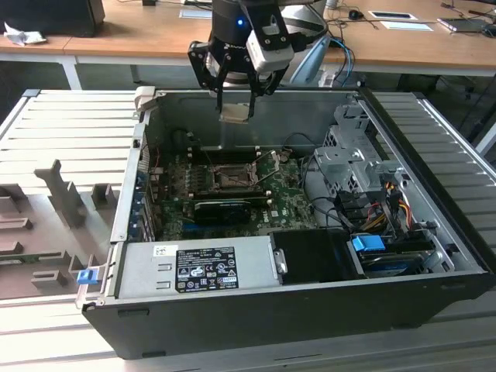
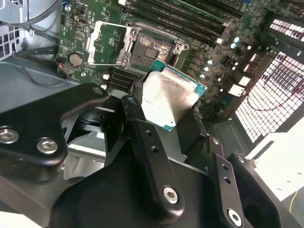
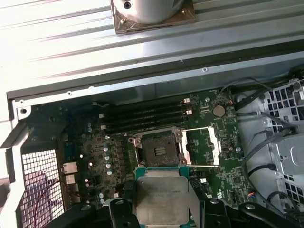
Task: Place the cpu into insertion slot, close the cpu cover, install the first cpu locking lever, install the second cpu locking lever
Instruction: 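Place the cpu into insertion slot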
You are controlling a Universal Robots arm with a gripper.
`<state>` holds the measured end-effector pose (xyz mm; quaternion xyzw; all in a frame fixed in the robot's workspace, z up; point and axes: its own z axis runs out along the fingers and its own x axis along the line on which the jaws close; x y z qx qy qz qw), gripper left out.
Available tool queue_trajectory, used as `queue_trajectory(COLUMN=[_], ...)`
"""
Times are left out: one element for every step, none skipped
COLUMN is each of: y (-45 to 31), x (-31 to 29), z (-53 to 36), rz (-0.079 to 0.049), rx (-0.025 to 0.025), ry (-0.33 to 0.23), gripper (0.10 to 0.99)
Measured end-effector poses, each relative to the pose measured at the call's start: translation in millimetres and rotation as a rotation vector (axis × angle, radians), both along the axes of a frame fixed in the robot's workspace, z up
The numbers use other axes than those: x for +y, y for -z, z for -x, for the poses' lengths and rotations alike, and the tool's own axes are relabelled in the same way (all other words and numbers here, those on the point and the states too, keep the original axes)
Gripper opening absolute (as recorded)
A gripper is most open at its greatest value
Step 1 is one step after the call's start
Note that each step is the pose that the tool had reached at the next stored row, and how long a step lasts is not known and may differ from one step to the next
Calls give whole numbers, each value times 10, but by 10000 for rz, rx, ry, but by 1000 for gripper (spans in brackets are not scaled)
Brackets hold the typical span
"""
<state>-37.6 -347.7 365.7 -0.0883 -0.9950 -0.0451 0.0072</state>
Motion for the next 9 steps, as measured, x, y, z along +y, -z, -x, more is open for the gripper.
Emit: queue_trajectory(y=[6, 10, 16, 17, 18, 19, 21, 22, 22], x=[0, 0, 0, 0, 0, -1, 0, -1, 0], z=[0, -1, 0, 0, 0, -1, -1, -1, -1], rz=[1, 2, 2, 2, 4, 4, 7, 21, 24], rx=[1, 1, 10, 12, 14, 14, 13, 12, 13], ry=[-1, -1, -1, 6, 39, 89, 143, 271, 389], gripper=[529, 529, 529, 529, 529, 529, 529, 529, 529])
